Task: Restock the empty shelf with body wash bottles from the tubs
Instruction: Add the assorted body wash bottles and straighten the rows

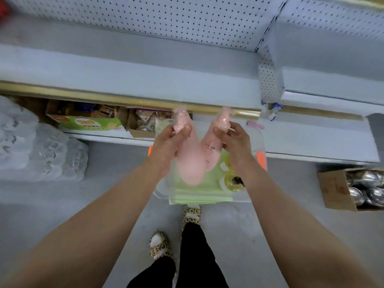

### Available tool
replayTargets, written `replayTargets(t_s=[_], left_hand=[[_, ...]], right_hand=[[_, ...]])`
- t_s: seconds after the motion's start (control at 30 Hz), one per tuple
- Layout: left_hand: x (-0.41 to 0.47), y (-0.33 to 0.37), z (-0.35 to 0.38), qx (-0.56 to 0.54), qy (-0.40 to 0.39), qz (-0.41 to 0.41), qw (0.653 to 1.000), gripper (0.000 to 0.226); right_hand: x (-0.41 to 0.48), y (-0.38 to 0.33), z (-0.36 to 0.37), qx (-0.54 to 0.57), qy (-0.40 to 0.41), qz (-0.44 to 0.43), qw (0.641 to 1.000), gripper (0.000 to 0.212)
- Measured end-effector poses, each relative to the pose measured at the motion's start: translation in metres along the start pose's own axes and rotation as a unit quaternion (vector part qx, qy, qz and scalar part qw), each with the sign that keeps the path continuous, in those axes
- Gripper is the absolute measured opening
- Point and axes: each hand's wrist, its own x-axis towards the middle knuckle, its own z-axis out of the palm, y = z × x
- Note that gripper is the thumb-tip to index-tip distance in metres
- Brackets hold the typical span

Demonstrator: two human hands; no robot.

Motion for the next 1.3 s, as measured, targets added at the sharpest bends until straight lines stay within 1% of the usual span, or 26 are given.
replayTargets(t_s=[0.03,0.13,0.17,0.23,0.3,0.37,0.43,0.6,0.7,0.77,0.83,0.9,1.03,1.17,1.3], left_hand=[[-0.011,0.013,0.004,-0.002,-0.014,0.009,1.0,0.036],[-0.043,0.056,0.015,-0.006,-0.051,0.042,0.998,0.049],[-0.053,0.071,0.019,-0.001,-0.062,0.054,0.997,0.05],[-0.069,0.099,0.027,-0.002,-0.079,0.074,0.994,0.048],[-0.083,0.127,0.037,-0.014,-0.09,0.076,0.993,0.046],[-0.092,0.154,0.046,-0.016,-0.095,0.079,0.992,0.045],[-0.097,0.179,0.054,-0.015,-0.107,0.092,0.99,0.048],[-0.099,0.232,0.081,0.002,-0.119,0.143,0.982,0.044],[-0.093,0.257,0.101,-0.01,-0.113,0.158,0.981,0.034],[-0.086,0.27,0.114,-0.015,-0.102,0.163,0.981,0.035],[-0.078,0.28,0.126,-0.025,-0.088,0.172,0.981,0.041],[-0.069,0.288,0.137,-0.03,-0.08,0.183,0.979,0.052],[-0.05,0.3,0.154,-0.042,-0.074,0.202,0.976,0.066],[-0.037,0.306,0.167,-0.069,-0.06,0.21,0.973,0.06],[-0.031,0.31,0.174,-0.075,-0.05,0.214,0.973,0.059]], right_hand=[[-0.011,-0.018,0.0,0.016,0.007,-0.017,1.0,0.044],[-0.04,-0.077,0.0,0.047,0.02,-0.06,0.997,0.036],[-0.049,-0.098,-0.001,0.047,0.021,-0.078,0.996,0.033],[-0.063,-0.139,-0.002,0.034,0.018,-0.117,0.992,0.031],[-0.076,-0.179,-0.003,0.029,0.009,-0.155,0.987,0.03],[-0.086,-0.217,-0.004,0.027,0.003,-0.189,0.982,0.031],[-0.093,-0.252,-0.006,0.027,-0.003,-0.227,0.974,0.034],[-0.087,-0.333,-0.016,0.009,0.003,-0.302,0.953,0.034],[-0.07,-0.38,-0.022,0.0,0.008,-0.334,0.943,0.027],[-0.055,-0.406,-0.027,-0.007,0.01,-0.349,0.937,0.029],[-0.038,-0.429,-0.032,-0.019,0.01,-0.362,0.932,0.034],[-0.018,-0.446,-0.036,-0.034,0.004,-0.371,0.928,0.034],[0.026,-0.466,-0.038,-0.059,-0.017,-0.368,0.928,0.036],[0.071,-0.472,-0.039,-0.093,-0.044,-0.355,0.929,0.045],[0.096,-0.477,-0.035,-0.105,-0.065,-0.352,0.928,0.039]])
